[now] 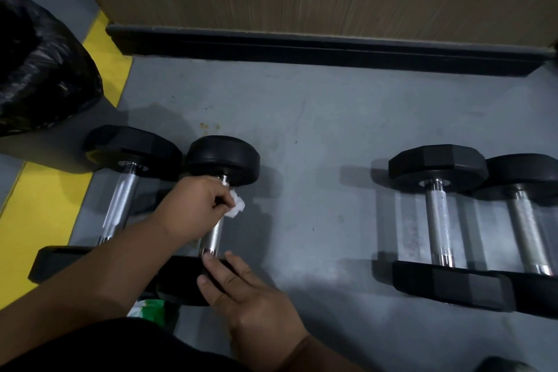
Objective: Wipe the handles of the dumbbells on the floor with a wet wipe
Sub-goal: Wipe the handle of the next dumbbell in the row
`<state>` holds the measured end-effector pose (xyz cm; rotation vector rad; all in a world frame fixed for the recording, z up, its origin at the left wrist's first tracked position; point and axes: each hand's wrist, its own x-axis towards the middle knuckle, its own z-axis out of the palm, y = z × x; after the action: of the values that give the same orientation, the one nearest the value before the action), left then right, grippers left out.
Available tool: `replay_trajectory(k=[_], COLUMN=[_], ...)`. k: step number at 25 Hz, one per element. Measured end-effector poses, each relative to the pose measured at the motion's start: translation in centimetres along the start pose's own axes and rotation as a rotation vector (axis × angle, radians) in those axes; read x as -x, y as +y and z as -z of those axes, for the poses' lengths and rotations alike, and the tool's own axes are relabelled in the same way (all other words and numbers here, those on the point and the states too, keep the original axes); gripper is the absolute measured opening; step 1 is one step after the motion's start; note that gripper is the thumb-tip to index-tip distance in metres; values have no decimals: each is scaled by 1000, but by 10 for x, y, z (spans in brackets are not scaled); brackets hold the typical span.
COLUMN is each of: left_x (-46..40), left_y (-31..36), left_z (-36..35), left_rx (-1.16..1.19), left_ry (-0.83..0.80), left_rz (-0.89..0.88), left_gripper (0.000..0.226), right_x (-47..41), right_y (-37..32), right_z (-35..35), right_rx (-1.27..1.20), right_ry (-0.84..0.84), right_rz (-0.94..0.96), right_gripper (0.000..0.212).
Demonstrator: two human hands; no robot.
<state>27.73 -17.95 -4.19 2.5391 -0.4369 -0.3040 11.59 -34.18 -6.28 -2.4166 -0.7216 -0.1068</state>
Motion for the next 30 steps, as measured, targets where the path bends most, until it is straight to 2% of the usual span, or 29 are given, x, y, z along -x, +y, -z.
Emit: replay_trajectory(k=[4,6,8,10,14,17,20,22,24,27,29,30], left_x=[17,26,34,35,24,9,1,3,9,17,21,21], left_y=[5,7,6,3,1,-4,-5,-1,3,3,-4,-7], left_z=[9,17,22,22,12,5,-2,-5,-4,-6,-8,-8], left_rx=[-4,12,39,57,73,57,-38,-142,-210,-207,-193,-191], left_ry=[-202,-350,-430,-398,-189,-149,-89,-43,-24,-24,-90,-139], left_rz=[86,95,72,57,15,-40,-115,-165,-190,-181,-184,-186], left_gripper=[20,19,24,27,28,28,20,28,31,14,4,10], right_x=[-2,-1,-1,-1,1,2,4,4,1,0,1,1], right_y=[1,3,5,5,5,5,5,5,5,6,6,6], right_z=[0,-1,-1,-2,-2,-2,-6,-5,-4,-5,-7,-7], right_rx=[15,-12,-43,-54,-29,-5,23,37,49,57,49,48], right_ry=[-23,-16,-14,-20,-40,-49,-55,-72,-70,-65,-60,-55], right_rz=[15,18,20,21,14,-8,15,28,17,19,19,19], right_gripper=[51,54,54,51,55,48,38,37,37,37,36,36])
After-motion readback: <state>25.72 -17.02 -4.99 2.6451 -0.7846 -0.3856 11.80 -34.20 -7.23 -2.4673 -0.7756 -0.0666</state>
